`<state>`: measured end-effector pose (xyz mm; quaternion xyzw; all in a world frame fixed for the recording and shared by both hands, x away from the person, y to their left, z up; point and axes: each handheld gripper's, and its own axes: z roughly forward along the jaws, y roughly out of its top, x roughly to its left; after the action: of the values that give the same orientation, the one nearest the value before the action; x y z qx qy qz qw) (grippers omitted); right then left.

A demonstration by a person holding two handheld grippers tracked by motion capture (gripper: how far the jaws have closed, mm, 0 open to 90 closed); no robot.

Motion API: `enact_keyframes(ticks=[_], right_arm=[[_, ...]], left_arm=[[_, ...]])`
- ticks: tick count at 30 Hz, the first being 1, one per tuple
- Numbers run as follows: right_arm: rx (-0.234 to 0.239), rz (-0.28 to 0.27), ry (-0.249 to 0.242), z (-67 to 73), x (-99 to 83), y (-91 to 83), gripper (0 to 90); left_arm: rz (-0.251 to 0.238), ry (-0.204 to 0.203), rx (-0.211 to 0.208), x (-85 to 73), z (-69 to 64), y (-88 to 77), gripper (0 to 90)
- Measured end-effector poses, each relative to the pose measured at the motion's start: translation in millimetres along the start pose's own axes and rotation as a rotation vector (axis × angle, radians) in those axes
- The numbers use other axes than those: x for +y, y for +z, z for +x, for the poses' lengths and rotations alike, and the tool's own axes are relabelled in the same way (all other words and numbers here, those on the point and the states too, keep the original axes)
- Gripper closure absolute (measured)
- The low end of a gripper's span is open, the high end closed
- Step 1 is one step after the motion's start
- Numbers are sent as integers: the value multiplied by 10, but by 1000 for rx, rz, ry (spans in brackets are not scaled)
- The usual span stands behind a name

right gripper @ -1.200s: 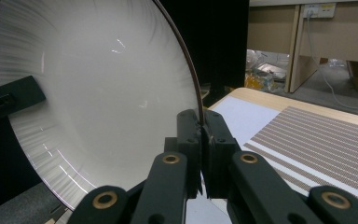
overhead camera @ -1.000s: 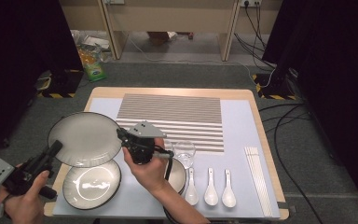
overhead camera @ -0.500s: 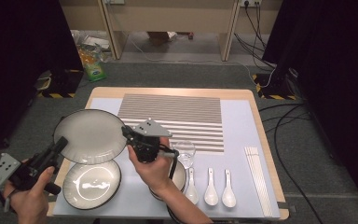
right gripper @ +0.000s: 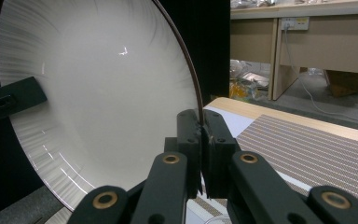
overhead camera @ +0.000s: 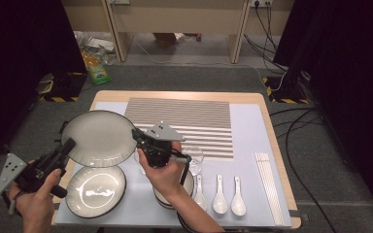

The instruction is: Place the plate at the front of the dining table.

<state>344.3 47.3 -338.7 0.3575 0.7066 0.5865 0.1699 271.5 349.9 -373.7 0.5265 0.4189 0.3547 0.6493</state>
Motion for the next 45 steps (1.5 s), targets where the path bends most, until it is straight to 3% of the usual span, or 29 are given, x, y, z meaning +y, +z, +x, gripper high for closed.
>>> enact_keyframes(ticks=[10, 11, 20, 28, 33, 45], right_arm=[[-12, -14, -17, -62, 24, -40, 870], [-12, -12, 4, -55, 25, -48, 870], [-23, -19, 13, -111, 36, -92, 870], [-33, -34, -9, -164, 53, -123, 870], [-38, -31, 14, -171, 61, -148, 871], [-51, -39, 5, -231, 72, -177, 871]], left_arm=[[-3, 3, -16, 22, -30, 80, 841], [-7, 3, -20, 24, -35, 95, 840], [-6, 6, -29, 34, -66, 171, 841], [-3, 13, -44, 50, -97, 226, 841], [-4, 18, -47, 62, -106, 259, 841], [4, 18, -64, 70, -131, 330, 841]])
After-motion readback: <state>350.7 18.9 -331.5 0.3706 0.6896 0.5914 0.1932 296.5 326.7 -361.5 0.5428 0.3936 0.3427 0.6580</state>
